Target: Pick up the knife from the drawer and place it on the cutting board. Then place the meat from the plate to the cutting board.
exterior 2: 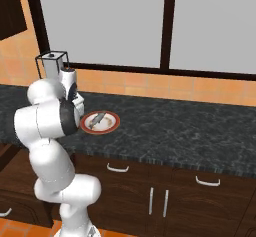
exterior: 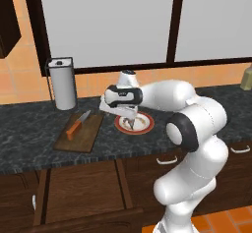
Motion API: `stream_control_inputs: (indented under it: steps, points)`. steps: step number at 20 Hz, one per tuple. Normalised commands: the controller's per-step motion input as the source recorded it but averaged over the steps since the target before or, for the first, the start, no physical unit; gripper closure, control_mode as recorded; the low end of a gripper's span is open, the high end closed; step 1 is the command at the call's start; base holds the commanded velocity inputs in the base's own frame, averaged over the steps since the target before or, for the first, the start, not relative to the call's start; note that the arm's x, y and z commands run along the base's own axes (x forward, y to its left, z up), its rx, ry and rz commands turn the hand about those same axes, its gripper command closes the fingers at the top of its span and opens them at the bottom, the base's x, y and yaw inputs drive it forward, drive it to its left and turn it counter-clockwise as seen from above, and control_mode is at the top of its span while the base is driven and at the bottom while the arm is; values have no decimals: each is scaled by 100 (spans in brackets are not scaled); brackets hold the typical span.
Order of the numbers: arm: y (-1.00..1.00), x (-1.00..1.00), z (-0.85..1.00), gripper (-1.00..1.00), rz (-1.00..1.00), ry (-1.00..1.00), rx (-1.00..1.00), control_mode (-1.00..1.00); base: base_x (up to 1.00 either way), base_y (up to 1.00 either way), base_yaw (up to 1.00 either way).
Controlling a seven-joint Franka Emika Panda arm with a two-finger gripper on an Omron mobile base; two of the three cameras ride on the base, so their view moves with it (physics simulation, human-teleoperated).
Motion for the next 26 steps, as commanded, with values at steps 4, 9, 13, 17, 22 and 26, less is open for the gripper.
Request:
stream_control_inputs:
  steps: [4,9,13,17,22,26]
  points:
    - [-97,76,-49,-100,5,0,0,-100,0,0,0]
    - [-55,69,-22,-100,1,2,-1,-100,0,0,0]
    - [0,64,-59,-100,0,9,-6,-100,0,0,0]
    - [-2,24,-58,-100,0,1,-5,-100,0,0,0]
    - [-4,31,-26,-100,0,0,0,-100,0,0,0]
    - [-1,1,-5,100,0,0,0,-100,0,0,0]
